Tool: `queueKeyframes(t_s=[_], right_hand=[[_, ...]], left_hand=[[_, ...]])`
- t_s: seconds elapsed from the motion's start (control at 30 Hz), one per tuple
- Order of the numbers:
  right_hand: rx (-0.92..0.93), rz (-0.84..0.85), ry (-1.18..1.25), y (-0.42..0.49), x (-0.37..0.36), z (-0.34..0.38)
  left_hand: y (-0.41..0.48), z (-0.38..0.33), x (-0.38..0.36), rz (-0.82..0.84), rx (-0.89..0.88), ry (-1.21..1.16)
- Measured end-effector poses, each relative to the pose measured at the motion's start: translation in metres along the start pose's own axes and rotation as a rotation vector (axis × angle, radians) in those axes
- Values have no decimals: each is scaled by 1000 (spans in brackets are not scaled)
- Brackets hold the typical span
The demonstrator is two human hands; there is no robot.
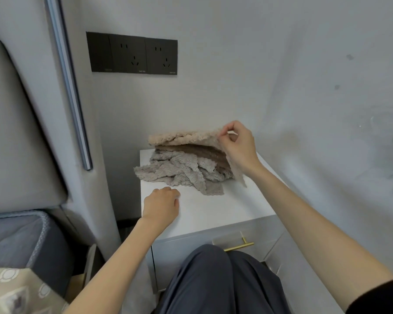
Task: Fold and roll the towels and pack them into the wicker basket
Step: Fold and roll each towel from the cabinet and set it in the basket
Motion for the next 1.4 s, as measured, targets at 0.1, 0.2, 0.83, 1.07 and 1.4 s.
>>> queueKeyframes(t_s=[0.1, 0.2, 0.83, 1.07, 1.4], right_hand=[[53, -13, 79, 8, 13, 29], [54, -53, 125, 13, 26, 43], [-514, 135, 1054, 36, 29, 67], [-593, 71, 1169, 25, 54, 50], [-585, -213, 192, -16, 114, -53]], left_hand=[[3, 3, 4, 33, 33, -71], [3, 6, 15, -18, 73, -266], [40, -31, 65, 124, 257, -1265], [35, -57, 64, 235, 190, -1547], [27, 10, 68, 26, 481, -1372]])
Point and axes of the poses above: each hand's wrist, its own y-axis towards the middle knuckle, its own x-axis out of the back of the hand, z = x × y, the point moved 9 cm from there along y, towards the middle knuckle, and after that the axes turned 2 degrees about x, right-handed, at the moved point
